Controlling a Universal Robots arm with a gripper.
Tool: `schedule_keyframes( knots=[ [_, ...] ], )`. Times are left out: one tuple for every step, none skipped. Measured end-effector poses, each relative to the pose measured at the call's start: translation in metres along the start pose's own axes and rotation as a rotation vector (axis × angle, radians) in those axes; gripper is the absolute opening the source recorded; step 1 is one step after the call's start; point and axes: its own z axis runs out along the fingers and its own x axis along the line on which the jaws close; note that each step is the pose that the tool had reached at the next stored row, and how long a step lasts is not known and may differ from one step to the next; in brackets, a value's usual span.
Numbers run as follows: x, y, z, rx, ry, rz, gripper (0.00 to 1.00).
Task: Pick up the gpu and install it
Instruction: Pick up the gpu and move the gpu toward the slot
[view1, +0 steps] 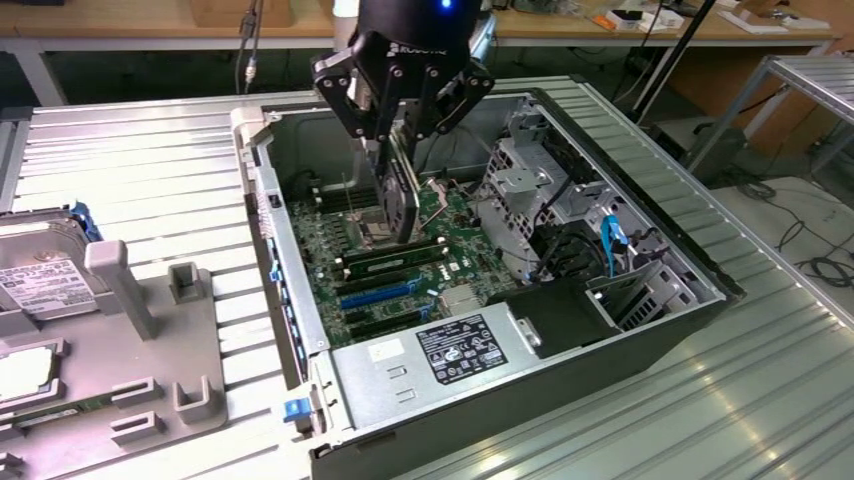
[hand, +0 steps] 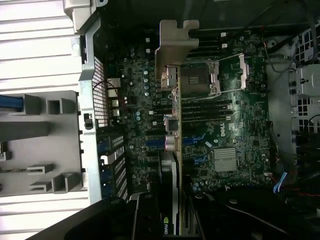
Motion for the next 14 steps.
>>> schedule_keyframes(
  knots=[
    [-0.007,0.0006,0.0,0.0001,0.0007,0.0,0.27],
    [-0.012,0.0009,-0.0001,0.0001,0.0011,0.0,0.27],
    [-0.015,0.0011,-0.0001,0.0001,0.0014,0.0,0.27],
    [-0.017,0.0013,-0.0001,0.0001,0.0015,0.0,0.27],
    [-0.022,0.0017,-0.0002,0.0002,0.0019,0.0,0.27],
    [-0.024,0.0018,-0.0001,0.0002,0.002,0.0,0.27],
    [-0.027,0.0021,-0.0002,0.0002,0.0023,0.0,0.27],
    [-0.03,0.0023,-0.0002,0.0001,0.0025,0.0,0.27],
    [-0.032,0.0024,-0.0002,0.0002,0.0026,0.0,0.27],
    [-0.035,0.0027,-0.0002,0.0002,0.0028,0.0,0.27],
    [-0.037,0.0028,-0.0002,0.0002,0.0031,0.0,0.27],
    [-0.04,0.003,-0.0002,0.0002,0.0032,0.0,0.27],
    [-0.043,0.0033,-0.0003,0.0003,0.0035,0.0,0.27],
    [-0.046,0.0035,-0.0003,0.0003,0.0038,0.0,0.27]
  ],
)
